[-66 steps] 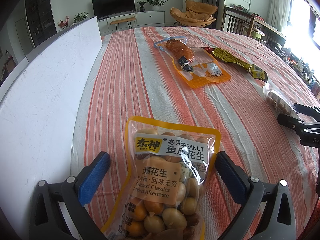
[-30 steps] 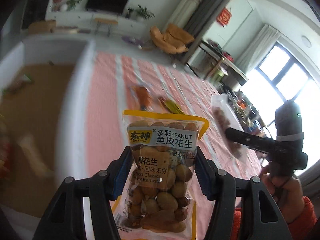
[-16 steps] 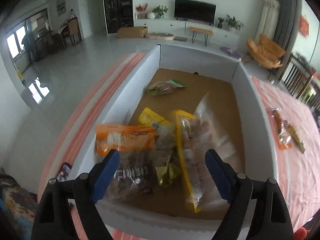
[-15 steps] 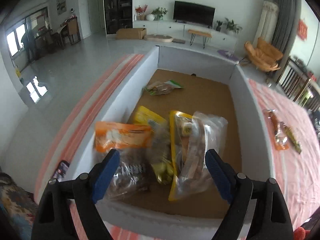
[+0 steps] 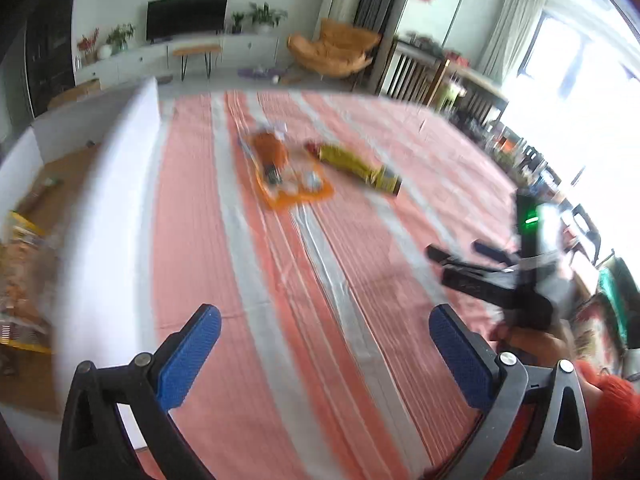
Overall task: Organize snacks
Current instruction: 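Open both grippers and return them to the remaining snacks, then move the left gripper over the orange-bordered clear pouch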
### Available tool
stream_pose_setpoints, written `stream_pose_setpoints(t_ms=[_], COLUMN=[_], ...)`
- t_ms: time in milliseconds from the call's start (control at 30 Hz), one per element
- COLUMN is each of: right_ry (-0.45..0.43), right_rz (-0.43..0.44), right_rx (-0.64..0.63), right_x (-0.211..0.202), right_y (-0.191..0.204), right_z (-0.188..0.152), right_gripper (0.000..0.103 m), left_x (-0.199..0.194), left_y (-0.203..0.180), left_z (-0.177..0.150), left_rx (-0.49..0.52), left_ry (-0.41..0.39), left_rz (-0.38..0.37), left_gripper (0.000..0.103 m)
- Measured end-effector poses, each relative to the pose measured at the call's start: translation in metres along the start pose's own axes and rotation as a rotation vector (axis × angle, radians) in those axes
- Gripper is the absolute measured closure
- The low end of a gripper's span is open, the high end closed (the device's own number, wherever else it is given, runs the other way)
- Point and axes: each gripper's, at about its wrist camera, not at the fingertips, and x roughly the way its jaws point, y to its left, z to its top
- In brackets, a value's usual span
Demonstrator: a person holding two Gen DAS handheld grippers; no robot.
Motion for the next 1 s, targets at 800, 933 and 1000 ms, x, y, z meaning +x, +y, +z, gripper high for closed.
stream_pose_setpoints(t_ms=[800, 933, 1000], right_ry=[0.032, 0.033, 0.033], right_rz=[-0.054, -0.055, -0.055], right_rx=[0.022, 0.022, 0.022], right_x=[0.009, 0.009, 0.009], right_y=[-0.018, -0.018, -0.018], right_z=[-0.010, -0.010, -0.010], right_gripper=[0.007, 0.007, 0.007], left_x=[0.121, 0.121, 0.121], left_y=[0.024, 0.024, 0.024], left_z=[0.014, 0.014, 0.014], left_rx=[0.019, 0.019, 0.019], left_ry=[0.005, 0.005, 0.006], left_rz=[0.237, 0.236, 0.236], left_gripper=[0.000, 0.000, 0.000])
